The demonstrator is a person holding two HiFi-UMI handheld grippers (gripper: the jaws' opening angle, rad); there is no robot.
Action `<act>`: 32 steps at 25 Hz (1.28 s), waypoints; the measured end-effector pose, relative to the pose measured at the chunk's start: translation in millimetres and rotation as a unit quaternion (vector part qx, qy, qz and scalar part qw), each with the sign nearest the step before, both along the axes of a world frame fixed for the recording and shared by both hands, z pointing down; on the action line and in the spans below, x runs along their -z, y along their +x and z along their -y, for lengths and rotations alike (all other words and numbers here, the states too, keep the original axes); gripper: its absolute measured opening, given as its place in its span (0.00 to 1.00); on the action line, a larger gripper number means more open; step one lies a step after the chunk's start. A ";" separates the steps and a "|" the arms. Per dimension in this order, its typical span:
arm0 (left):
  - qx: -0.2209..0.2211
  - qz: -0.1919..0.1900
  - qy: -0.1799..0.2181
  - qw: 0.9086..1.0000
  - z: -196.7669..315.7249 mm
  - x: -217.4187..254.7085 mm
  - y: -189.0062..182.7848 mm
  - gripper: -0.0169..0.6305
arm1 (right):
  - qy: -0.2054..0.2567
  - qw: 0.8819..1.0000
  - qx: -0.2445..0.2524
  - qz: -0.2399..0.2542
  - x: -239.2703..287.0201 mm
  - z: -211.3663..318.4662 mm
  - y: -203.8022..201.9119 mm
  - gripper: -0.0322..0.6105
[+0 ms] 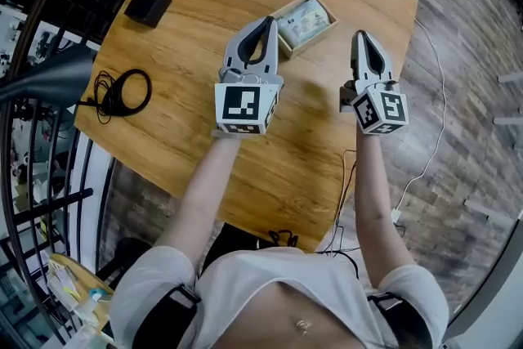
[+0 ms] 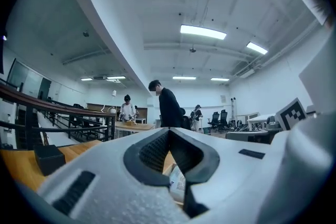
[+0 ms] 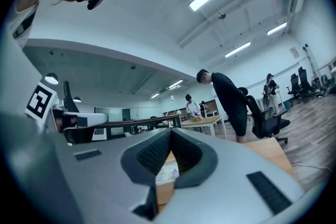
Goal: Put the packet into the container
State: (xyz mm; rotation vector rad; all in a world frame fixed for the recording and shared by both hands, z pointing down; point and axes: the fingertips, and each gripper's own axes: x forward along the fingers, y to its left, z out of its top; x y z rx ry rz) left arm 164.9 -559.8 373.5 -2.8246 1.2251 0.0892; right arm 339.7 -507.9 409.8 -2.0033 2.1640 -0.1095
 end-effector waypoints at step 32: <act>-0.055 0.050 -0.034 0.997 3.4 -22.1 -2.5 0.04 | -0.017 0.999 0.036 -0.033 4.4 2.1 -33.7 0.07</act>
